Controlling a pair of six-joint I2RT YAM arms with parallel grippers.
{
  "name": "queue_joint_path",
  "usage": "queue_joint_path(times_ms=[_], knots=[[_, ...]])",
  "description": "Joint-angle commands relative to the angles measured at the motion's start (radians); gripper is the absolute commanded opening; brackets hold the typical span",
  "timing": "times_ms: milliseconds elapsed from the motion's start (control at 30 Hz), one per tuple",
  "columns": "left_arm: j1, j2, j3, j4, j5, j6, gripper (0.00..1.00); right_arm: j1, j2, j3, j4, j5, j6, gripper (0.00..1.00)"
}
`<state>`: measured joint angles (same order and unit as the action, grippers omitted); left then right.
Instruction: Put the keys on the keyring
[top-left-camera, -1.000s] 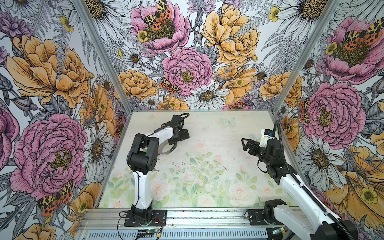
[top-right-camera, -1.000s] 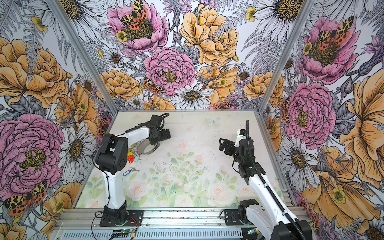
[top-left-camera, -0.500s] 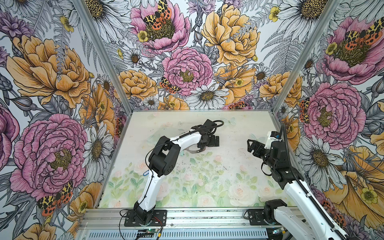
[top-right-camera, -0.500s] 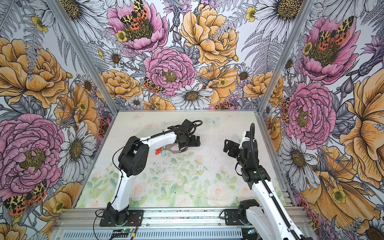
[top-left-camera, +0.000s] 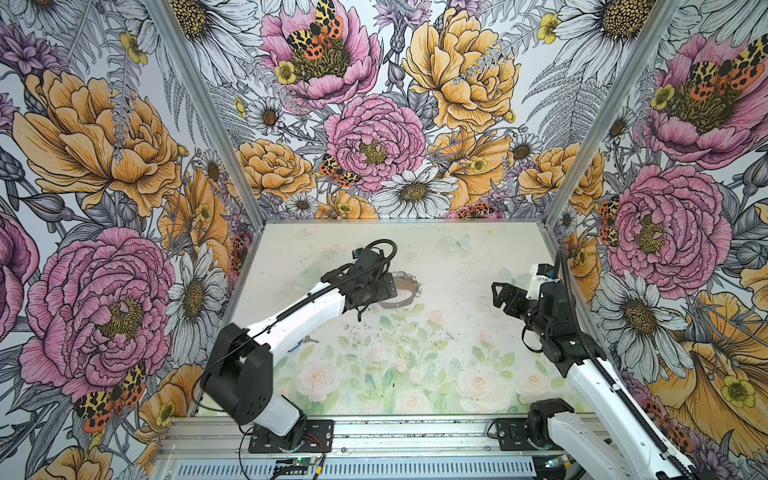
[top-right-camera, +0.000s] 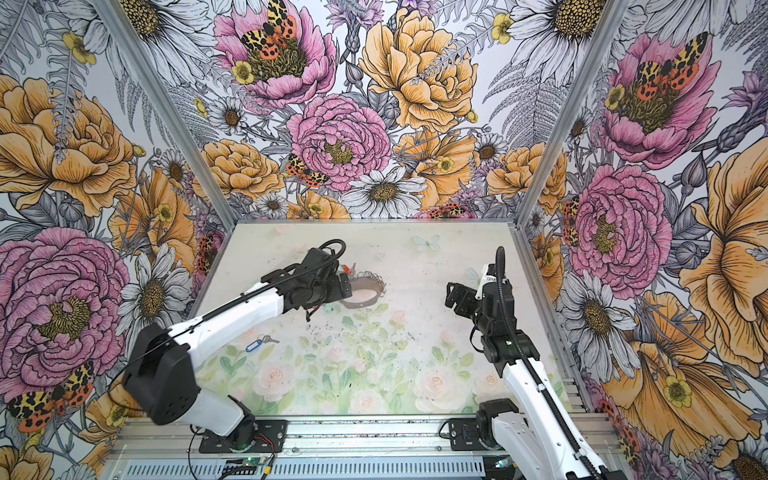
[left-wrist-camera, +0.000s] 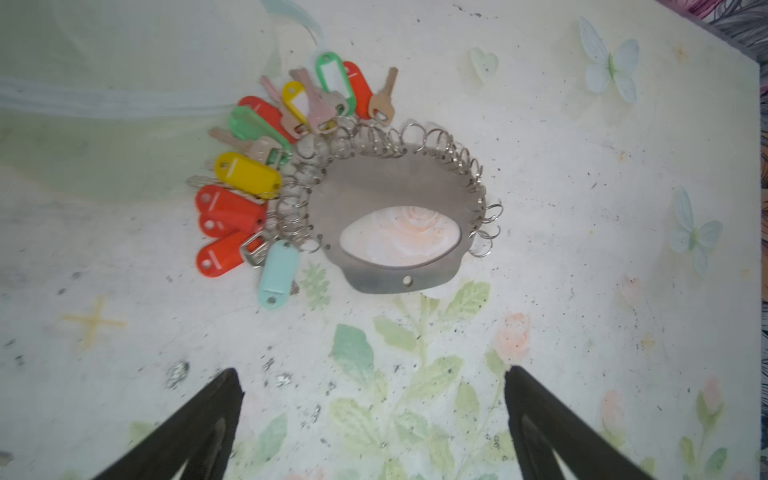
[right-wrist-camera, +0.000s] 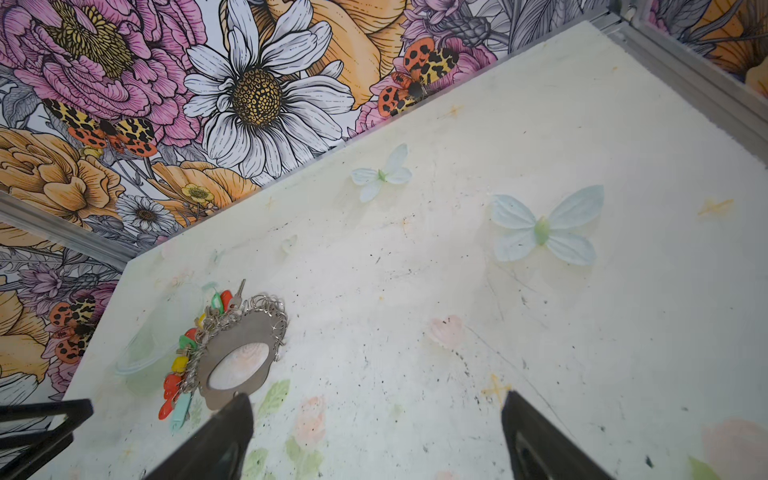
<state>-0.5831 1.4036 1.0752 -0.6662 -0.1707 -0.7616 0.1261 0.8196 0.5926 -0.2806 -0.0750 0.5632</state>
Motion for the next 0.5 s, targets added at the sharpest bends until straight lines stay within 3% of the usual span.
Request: queue_joint_path(times_ms=[0,100,267,467], knots=[[0.076,-0.165,-0.154,-0.034,-0.072,-0.135,0.99,0.009,0.006,0.023,0.004,-0.016,-0.010,0.94],[0.192,-0.295,-0.272,-0.061,-0.062,-0.138,0.99,0.012,0.014,0.023,0.004,-0.017,-0.011,0.94],[0.429,-0.356,-0.365,-0.054,0.024,-0.088,0.99,0.011,0.021,0.027,0.004,-0.020,-0.025,0.94],[0.519,-0.284,-0.356,-0.016,0.113,-0.034,0.99,0.011,0.024,0.023,0.004,-0.021,-0.030,0.94]])
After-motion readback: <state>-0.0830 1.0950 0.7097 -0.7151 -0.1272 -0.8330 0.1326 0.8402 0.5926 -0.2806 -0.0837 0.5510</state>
